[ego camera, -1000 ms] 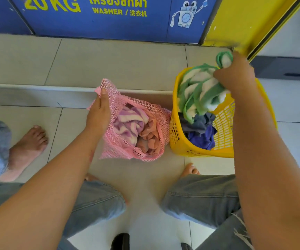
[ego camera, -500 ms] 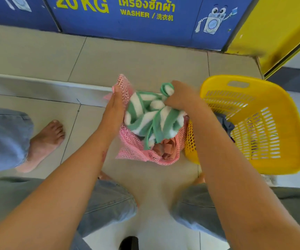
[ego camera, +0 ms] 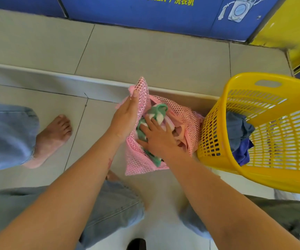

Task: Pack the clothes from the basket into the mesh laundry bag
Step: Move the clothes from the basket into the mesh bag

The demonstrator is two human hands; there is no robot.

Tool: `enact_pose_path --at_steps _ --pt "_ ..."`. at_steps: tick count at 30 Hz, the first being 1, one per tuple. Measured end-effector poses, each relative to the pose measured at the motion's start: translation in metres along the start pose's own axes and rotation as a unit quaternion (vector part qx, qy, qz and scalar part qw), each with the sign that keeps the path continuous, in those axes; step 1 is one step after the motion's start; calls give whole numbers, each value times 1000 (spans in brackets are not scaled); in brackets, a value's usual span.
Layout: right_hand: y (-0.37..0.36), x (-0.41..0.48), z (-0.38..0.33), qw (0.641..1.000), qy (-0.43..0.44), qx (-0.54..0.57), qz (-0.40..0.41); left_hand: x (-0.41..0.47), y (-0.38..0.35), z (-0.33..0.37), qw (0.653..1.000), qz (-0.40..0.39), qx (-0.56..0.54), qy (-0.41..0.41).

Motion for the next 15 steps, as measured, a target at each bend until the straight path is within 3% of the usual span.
enact_pose_path --at_steps 2,6,12,15 --pt "-12 -1 7 997 -18 -73 -10 -1 -6 -4 1000 -17 6 6" --pt "-13 16 23 991 -99 -82 -36 -4 -12 -8 997 -15 70 12" --pt "20 11 20 991 -75 79 73 -9 -6 -8 982 19 187 -6" --pt "35 -8 19 981 -64 164 84 -10 -4 -10 980 39 196 -15"
Point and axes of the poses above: each hand's wrist, its own x-axis towards the middle knuckle, its own y-axis out of the back of the hand, z = x × y, the point moved 4 cm from there along x, towards the middle knuckle, and after that the axes turned 4 degrees about y, right-handed, at the moved point
